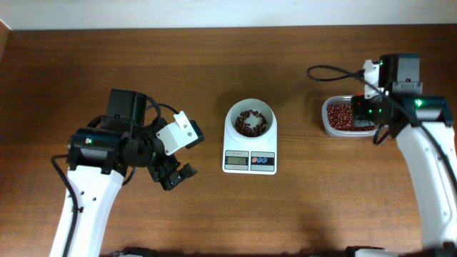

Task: Scoop and weigh 50g on scale
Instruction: 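Return the empty scoop with right gripper to the bean tub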

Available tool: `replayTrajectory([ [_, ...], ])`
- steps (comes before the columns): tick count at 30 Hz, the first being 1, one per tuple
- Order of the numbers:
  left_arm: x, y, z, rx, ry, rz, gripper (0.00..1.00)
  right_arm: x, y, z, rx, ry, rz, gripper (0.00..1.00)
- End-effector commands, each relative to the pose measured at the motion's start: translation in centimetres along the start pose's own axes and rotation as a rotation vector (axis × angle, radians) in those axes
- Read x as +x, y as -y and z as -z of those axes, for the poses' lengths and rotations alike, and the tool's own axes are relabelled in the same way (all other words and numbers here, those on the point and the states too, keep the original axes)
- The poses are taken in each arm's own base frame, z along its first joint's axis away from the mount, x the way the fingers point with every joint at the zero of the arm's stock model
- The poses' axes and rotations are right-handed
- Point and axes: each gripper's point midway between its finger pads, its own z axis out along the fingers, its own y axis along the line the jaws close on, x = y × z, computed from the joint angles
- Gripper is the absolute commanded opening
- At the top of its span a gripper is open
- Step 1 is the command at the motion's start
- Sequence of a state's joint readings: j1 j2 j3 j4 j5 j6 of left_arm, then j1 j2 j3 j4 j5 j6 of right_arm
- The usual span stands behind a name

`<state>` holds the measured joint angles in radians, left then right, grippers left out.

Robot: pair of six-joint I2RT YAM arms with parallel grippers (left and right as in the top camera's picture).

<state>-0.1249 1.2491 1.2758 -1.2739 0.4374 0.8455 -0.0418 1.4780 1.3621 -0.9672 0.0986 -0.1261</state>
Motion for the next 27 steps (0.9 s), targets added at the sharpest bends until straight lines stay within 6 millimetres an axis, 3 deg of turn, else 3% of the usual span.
replayTrajectory([
  [1, -0.1, 0.2, 0.1, 0.000, 0.010, -0.015, 0.99, 1.8, 0.5, -3.8, -0.014, -0.131, -0.032, 0.04],
  [4, -0.1, 0.2, 0.1, 0.000, 0.010, -0.015, 0.99, 3.4, -0.5, -7.3, -0.062, -0.241, -0.030, 0.04],
  [6, -0.1, 0.2, 0.1, 0.000, 0.010, -0.015, 0.99, 3.9, -2.5, -8.7, -0.170, -0.274, -0.042, 0.04],
  [11, -0.1, 0.2, 0.1, 0.000, 0.010, -0.015, 0.99, 3.0, -4.7, -8.5, -0.327, -0.238, -0.078, 0.04],
  [17, -0.1, 0.2, 0.1, 0.000, 0.010, -0.015, 0.99, 3.5, -1.4, -9.0, -0.439, -0.207, -0.262, 0.04],
  [22, -0.1, 0.2, 0.1, 0.000, 0.010, -0.015, 0.99, 4.3, -2.3, -10.8, -0.624, -0.245, -0.379, 0.04],
  [24, -0.1, 0.2, 0.1, 0.000, 0.010, -0.015, 0.99, 4.0, -3.0, -10.7, -0.681, -0.240, -0.390, 0.04],
  [27, -0.1, 0.2, 0.1, 0.000, 0.010, -0.015, 0.99, 4.2, -2.5, -10.5, -0.688, -0.240, -0.417, 0.04],
])
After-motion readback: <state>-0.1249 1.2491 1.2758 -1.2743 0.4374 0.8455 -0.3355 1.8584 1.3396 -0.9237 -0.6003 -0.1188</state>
